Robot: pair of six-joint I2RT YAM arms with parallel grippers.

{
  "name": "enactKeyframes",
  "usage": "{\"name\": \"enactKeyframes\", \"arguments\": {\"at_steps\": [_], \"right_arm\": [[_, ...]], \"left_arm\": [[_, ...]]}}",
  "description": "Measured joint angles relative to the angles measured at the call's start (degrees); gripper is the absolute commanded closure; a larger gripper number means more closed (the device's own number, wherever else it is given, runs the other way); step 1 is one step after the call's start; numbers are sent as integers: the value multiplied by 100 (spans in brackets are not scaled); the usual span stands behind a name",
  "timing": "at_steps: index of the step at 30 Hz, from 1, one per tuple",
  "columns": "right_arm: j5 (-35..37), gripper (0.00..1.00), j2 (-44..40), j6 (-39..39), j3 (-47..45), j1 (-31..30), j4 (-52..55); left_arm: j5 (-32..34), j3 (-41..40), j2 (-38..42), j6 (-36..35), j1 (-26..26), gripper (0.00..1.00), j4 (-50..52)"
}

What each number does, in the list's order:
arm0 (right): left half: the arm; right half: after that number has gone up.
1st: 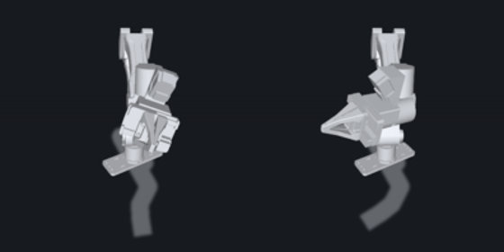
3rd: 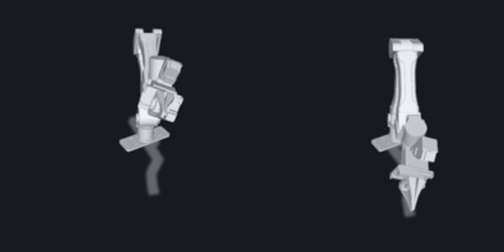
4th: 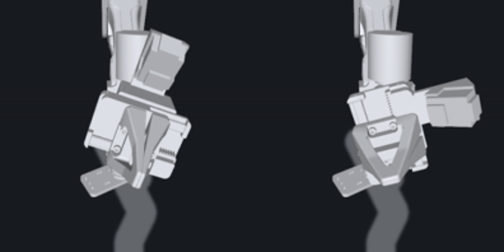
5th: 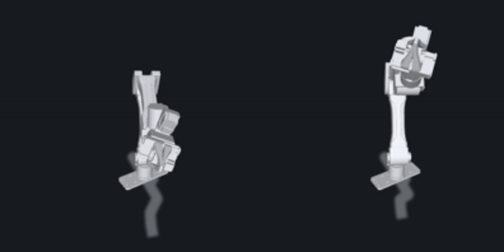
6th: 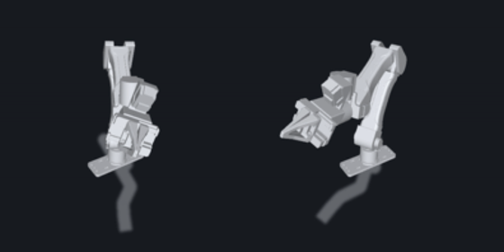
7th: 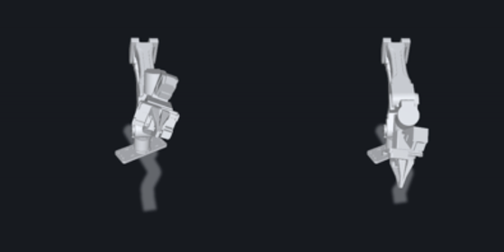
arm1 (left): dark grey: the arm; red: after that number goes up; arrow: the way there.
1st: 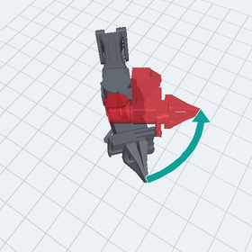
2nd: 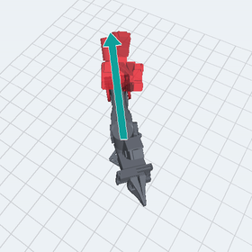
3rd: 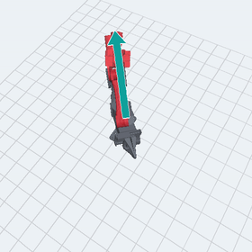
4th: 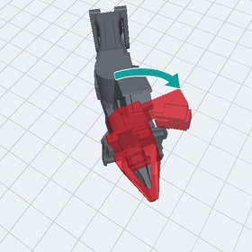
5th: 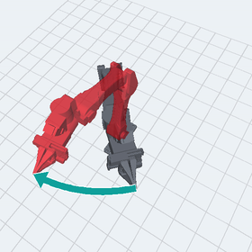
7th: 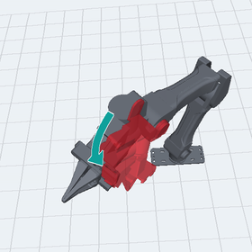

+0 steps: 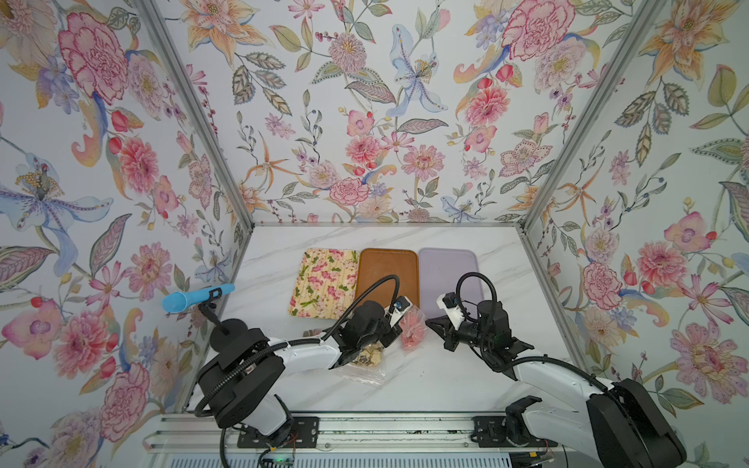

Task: Pour cookies out of the ziploc bag
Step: Open the ziploc bag at the center of the board.

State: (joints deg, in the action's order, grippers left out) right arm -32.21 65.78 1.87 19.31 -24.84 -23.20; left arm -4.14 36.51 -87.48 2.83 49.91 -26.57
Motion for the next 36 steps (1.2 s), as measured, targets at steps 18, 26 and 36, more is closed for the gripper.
{"name": "enactKeyframes", "arguments": {"at_steps": [18,26,36], "right_arm": [[426,100,-382,-103,-142,-37,63],[772,100,-387,-321,-144,24,63],[1001,80,-490,-437,-142,162,177]], "left_arm": [[127,-251,192,144,-4,100,-142],[-35,-498,525,262,-2,100,-315],[-302,-688,564,415,-2,100,-702]]}}
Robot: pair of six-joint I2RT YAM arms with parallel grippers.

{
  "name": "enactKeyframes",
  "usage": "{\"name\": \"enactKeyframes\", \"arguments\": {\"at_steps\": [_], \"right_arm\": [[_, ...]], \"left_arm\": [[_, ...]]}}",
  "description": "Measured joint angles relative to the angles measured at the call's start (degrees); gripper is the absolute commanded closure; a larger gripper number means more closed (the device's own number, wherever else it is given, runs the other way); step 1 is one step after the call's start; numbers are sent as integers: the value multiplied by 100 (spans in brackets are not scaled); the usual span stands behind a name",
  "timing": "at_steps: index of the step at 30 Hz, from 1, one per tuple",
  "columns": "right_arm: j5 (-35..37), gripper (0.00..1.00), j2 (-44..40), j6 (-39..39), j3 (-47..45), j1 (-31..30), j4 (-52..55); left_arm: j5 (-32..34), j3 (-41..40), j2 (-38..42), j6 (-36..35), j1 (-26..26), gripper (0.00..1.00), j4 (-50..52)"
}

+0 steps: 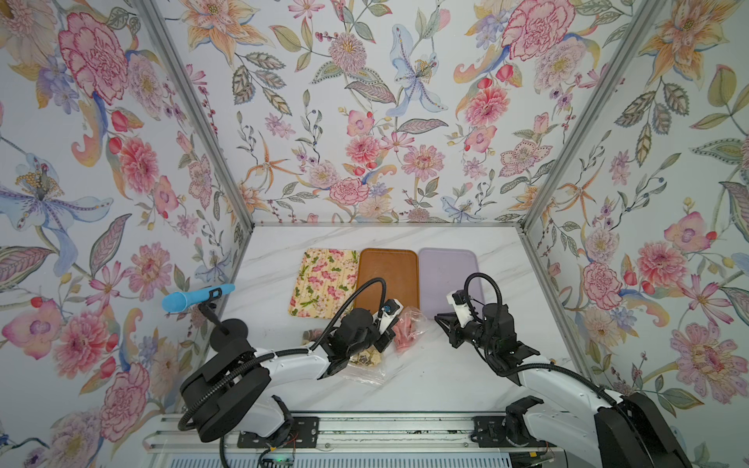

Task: Pour cookies out of the ziploc bag
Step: Open the ziploc bag at the center of the board, then adjust the ziploc bag at the center of the board.

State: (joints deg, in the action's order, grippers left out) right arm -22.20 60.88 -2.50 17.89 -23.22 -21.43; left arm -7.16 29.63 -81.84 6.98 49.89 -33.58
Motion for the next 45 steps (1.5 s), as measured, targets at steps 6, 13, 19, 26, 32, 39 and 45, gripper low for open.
{"name": "enactKeyframes", "arguments": {"at_steps": [6,13,19,26,32,39,45], "right_arm": [[59,61,-258,-17,87,7,293],[131,52,-793,-96,728,-439,970],[210,55,-592,-592,1377,-1220,1123],[507,55,240,-1460,1534,-1926,1143],[931,55,485,-1919,1648,-2133,1362],[1248,58,498,-2245,1751,-2157,1631],[1272,63,542,-2417,1856,-2201,1740]], "left_arm": [[-17,-35,-2,70,4,100,-170],[-35,-105,-33,166,76,100,-358],[-31,-114,-120,234,142,100,-529],[7,-140,-120,297,234,100,-623],[37,-238,-118,358,267,100,-776],[166,-278,-116,420,350,100,-861],[208,-289,-116,442,393,100,-896]]}}
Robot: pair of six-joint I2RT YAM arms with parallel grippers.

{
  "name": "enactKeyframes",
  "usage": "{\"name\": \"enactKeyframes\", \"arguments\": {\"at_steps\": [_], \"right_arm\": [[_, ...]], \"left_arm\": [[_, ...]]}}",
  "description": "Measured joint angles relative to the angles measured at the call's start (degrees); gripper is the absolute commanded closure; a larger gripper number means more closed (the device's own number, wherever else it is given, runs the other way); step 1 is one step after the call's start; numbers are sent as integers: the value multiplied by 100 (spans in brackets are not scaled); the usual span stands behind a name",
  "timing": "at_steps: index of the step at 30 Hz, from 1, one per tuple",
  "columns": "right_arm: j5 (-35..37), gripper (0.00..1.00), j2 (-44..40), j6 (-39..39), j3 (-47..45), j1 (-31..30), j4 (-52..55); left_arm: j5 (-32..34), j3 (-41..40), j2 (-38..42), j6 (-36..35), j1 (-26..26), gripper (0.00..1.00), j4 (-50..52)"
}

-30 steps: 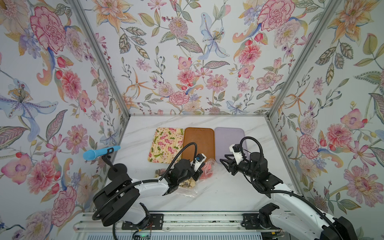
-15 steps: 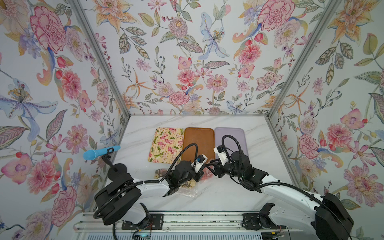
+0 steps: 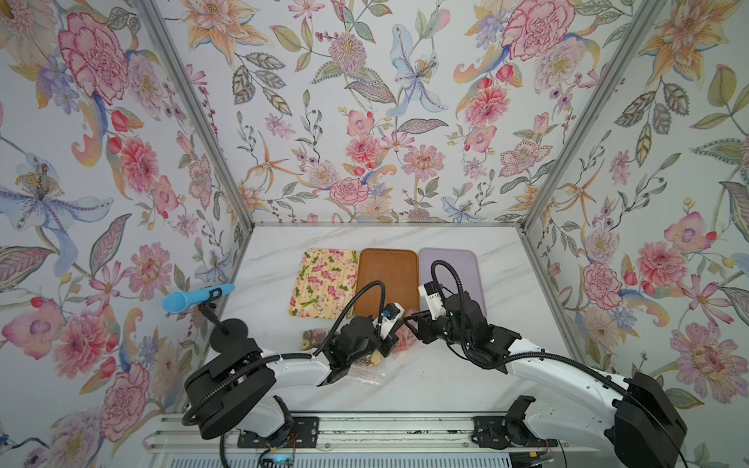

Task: Pour cookies out of the ziploc bag
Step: Adjust the ziploc bag at the center of the board.

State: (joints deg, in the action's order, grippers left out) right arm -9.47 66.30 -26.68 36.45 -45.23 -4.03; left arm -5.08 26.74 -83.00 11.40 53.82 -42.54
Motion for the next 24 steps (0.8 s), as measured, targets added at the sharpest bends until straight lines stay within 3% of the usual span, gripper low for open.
{"name": "enactKeyframes", "arguments": {"at_steps": [16,24], "right_arm": [[79,64,306,-216,175,-111,328],[96,75,542,-269,186,-116,225]], "left_arm": [[144,-85,2,2,63,100,-125],[297,-101,2,4,63,100,-118]]}}
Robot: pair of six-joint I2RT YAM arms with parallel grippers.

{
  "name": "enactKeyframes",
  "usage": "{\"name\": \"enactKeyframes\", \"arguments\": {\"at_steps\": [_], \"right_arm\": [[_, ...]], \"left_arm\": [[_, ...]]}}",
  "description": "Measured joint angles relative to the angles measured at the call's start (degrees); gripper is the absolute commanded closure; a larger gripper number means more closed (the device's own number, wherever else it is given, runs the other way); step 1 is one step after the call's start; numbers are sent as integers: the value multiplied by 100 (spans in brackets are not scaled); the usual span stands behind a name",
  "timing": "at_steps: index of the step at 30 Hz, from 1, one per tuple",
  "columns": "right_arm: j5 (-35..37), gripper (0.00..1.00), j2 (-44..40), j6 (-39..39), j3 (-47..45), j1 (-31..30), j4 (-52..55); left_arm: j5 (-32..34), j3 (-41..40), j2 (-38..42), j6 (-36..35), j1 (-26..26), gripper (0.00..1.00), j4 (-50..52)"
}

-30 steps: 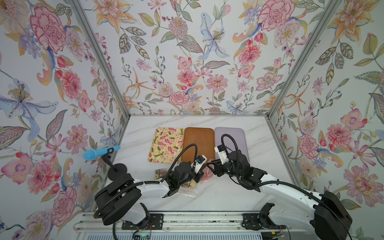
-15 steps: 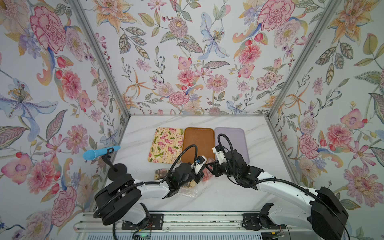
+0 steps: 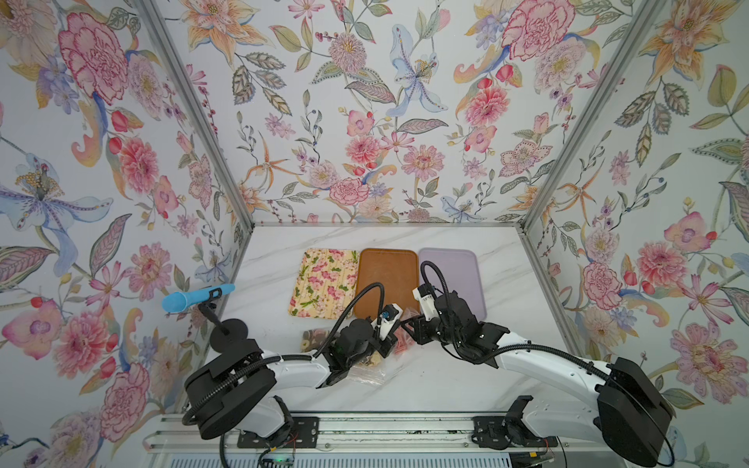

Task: Pour cookies out of the ziploc bag
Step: Adjust the ziploc bag at the center of the board.

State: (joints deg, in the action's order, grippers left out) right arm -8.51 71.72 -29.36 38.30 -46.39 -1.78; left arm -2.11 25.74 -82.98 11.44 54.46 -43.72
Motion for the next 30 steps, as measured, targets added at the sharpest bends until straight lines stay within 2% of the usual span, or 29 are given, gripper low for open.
{"name": "enactKeyframes", "arguments": {"at_steps": [8,10,15,18,23,30], "right_arm": [[2,100,28,15,4,-2,-63],[11,100,31,39,4,-4,-63],[44,100,28,63,4,26,-50],[20,100,-9,138,4,94,-33],[-79,100,-225,313,4,332,133],[-516,100,-619,634,-214,914,264]], "left_arm": [[-9,0,0,-2,33,98,-9],[-15,0,0,-2,33,95,-7],[-35,-11,13,15,33,71,-17],[-57,-15,61,0,66,63,-50],[-44,-37,216,-26,76,60,-33],[-55,-179,332,66,74,63,74]]}}
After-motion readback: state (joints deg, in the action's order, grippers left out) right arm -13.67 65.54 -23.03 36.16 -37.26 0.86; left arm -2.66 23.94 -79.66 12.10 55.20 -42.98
